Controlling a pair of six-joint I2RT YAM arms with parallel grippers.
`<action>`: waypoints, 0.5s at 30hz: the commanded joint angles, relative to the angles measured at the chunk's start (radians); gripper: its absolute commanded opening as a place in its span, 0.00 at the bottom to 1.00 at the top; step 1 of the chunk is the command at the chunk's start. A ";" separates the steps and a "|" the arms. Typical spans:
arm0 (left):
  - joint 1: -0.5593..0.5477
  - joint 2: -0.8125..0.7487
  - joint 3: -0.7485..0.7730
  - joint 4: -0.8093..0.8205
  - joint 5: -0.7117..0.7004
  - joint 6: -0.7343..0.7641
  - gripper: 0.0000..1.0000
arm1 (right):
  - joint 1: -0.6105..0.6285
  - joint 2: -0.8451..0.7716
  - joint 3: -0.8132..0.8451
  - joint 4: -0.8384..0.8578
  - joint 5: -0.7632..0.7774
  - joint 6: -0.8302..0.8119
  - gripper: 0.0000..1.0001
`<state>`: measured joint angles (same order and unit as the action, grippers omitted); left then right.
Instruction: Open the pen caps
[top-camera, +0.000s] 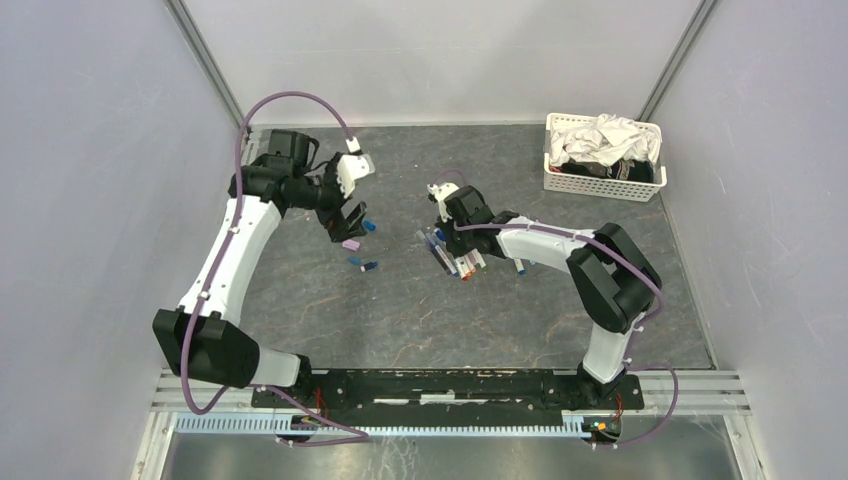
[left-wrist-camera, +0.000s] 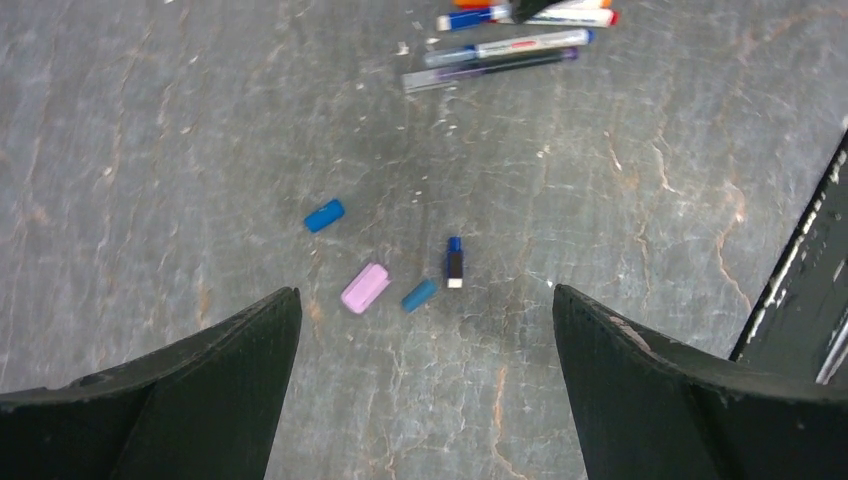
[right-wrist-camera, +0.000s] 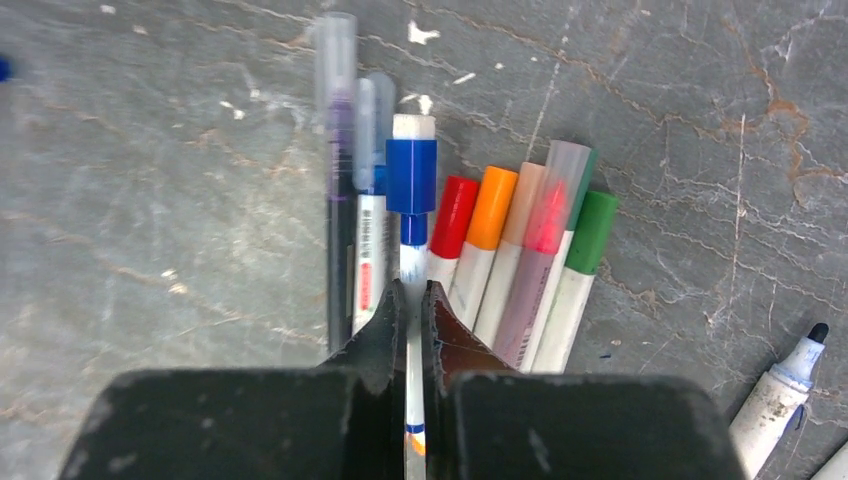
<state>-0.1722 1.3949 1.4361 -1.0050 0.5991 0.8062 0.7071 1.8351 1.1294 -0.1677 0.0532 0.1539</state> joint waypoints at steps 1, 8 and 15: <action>-0.003 -0.068 -0.108 -0.071 0.179 0.256 1.00 | 0.005 -0.111 0.083 -0.028 -0.132 -0.004 0.00; -0.082 -0.114 -0.182 -0.052 0.185 0.415 1.00 | 0.001 -0.112 0.142 -0.069 -0.635 0.033 0.00; -0.208 -0.076 -0.177 -0.109 0.108 0.521 0.90 | 0.011 -0.060 0.171 0.011 -0.988 0.143 0.00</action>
<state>-0.3241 1.3006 1.2457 -1.0691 0.7334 1.2011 0.7090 1.7493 1.2491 -0.2077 -0.6781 0.2340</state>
